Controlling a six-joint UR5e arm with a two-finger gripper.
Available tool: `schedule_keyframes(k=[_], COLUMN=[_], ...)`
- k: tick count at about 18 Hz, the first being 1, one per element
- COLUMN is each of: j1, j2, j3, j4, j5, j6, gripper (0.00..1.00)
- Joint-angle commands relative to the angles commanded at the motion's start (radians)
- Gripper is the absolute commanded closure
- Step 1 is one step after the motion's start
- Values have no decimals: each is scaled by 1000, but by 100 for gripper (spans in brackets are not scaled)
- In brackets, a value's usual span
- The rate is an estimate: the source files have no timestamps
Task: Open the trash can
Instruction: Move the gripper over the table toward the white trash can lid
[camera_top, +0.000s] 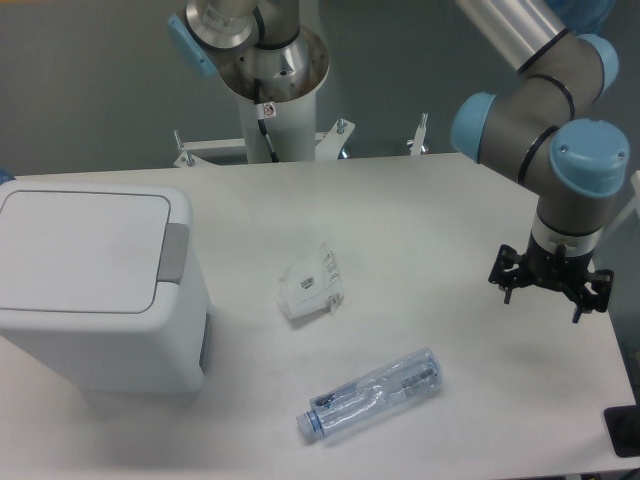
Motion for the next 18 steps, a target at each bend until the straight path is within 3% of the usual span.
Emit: schedule_keyframes(k=[8, 11, 13, 16, 18], j1=[-25, -23, -31, -77, -121], j2=[-9, -2, 5, 12, 50], j3=[0, 0, 11, 18, 15], j4=[3, 6, 6, 6, 0], j5=[-5, -31, -66, -141, -161], j6=[-12, -173, -202, -340, -396], gripper=[0, 0, 0, 0, 0])
